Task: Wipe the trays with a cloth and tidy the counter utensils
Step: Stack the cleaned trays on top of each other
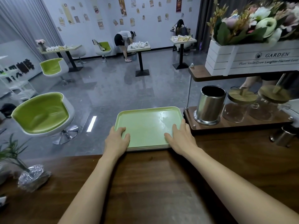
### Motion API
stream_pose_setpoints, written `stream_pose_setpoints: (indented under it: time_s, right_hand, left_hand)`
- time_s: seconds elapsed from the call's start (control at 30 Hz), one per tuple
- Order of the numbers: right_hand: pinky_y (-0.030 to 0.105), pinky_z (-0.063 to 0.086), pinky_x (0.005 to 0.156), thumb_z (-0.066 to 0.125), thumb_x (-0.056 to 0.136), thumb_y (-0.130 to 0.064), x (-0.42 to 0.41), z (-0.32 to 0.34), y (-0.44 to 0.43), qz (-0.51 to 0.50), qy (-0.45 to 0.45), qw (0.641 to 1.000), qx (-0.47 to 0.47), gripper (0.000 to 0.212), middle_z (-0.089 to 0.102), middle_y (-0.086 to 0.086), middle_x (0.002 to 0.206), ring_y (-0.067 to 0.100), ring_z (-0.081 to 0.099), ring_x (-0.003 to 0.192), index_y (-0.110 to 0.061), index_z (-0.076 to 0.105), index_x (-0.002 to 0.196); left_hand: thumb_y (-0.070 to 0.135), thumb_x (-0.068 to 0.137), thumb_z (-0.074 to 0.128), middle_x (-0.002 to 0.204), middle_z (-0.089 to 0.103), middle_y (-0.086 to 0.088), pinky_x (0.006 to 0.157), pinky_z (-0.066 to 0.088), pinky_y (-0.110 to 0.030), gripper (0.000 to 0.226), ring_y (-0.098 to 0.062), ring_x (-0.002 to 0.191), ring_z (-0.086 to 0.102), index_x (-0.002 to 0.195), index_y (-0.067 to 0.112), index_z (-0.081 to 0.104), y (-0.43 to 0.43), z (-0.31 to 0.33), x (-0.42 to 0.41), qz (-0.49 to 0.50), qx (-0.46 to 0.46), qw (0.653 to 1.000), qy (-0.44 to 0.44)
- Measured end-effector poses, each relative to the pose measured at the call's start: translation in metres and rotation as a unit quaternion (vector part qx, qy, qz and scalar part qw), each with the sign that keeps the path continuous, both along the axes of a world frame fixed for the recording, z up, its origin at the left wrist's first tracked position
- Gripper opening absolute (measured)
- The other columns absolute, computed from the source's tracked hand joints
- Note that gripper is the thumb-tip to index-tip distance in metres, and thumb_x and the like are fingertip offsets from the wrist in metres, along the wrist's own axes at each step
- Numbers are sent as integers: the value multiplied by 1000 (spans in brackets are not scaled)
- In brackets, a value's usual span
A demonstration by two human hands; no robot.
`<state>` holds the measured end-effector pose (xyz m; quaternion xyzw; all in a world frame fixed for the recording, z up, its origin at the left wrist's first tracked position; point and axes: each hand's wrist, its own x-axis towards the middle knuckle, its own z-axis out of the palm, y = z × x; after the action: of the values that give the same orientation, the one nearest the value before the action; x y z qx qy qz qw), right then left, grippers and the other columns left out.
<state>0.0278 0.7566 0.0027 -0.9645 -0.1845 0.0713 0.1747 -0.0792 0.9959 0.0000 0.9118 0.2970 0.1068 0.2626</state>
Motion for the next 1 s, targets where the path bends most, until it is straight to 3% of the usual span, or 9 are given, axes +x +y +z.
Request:
stream_pose_setpoints:
  time_s: [0.13, 0.27, 0.33, 0.43, 0.53, 0.63, 0.73, 0.9, 1.0]
  right_hand:
    - [45, 19, 119, 22, 102, -57, -2, -3, -1, 3, 9, 1000, -13, 73, -15, 18, 164, 32, -12, 151, -14, 10, 159]
    - [46, 14, 121, 23, 103, -55, -4, 1, -8, 36, 12, 999, 0, 70, -11, 16, 165, 32, -15, 151, -14, 12, 159]
    - [47, 17, 121, 27, 104, -52, -11, -1, -21, 77, -2, 997, 24, 63, 0, 10, 167, 30, -12, 152, -18, 21, 157]
    - [52, 22, 120, 37, 100, -58, -32, -5, -56, 108, -13, 988, 106, 62, 8, -4, 167, 17, -7, 153, -30, 28, 155]
    - [36, 18, 122, 48, 99, -51, -56, -1, -112, 100, -9, 977, 186, 57, 17, -7, 165, 10, 4, 153, -31, 39, 151]
    - [22, 14, 115, 51, 100, -47, -73, 1, -196, 57, -23, 979, 194, 48, 20, -7, 164, 8, 8, 152, -32, 49, 145]
    - [27, 18, 116, 51, 99, -49, -79, -2, -292, -17, -32, 982, 186, 45, 22, -10, 163, 8, 9, 152, -34, 54, 141]
    - [38, 24, 118, 48, 101, -47, -78, -5, -450, -117, -48, 982, 140, 45, 25, -4, 163, 12, 10, 152, -31, 53, 143]
    - [42, 19, 122, 46, 102, -46, -74, -4, -526, -143, -49, 983, 101, 48, 23, -1, 164, 16, 9, 153, -28, 48, 147]
  left_hand:
    - [51, 97, 47, 148, 42, -4, 102, 42, -46, 52, -31, 124, 53, 140, 24, 54, 4, -7, 2, -6, 32, 999, 9]
    - [57, 100, 40, 167, 19, -15, 114, 33, -54, 49, -36, 146, 31, 133, 27, 59, 3, -9, 4, -4, 103, 994, 38]
    - [49, 101, 49, 162, 30, -23, 113, 34, -58, 41, -42, 146, 33, 118, 17, 69, -6, -9, 0, -9, 193, 981, -17]
    - [36, 100, 60, 154, 46, -19, 117, 33, -55, 34, -41, 146, 34, 122, 11, 69, -44, -9, -10, -27, 239, 963, -121]
    - [26, 98, 65, 152, 50, -12, 118, 34, -50, 31, -34, 147, 36, 125, 14, 69, -113, -11, -21, -76, 206, 961, -167]
    - [25, 96, 67, 150, 52, -9, 113, 42, -45, 27, -29, 140, 45, 121, 18, 72, -193, -16, -20, -134, 152, 964, -175]
    - [31, 97, 64, 151, 52, -3, 107, 47, -40, 25, -23, 137, 48, 120, 25, 72, -278, -19, -13, -205, 92, 961, -163]
    - [35, 100, 60, 153, 49, -4, 111, 36, -32, 30, -22, 140, 45, 126, 23, 69, -427, -20, 6, -292, 52, 946, -130]
    - [39, 102, 56, 157, 45, -1, 115, 33, -32, 32, -19, 144, 40, 130, 26, 66, -509, -20, 14, -313, 26, 942, -117]
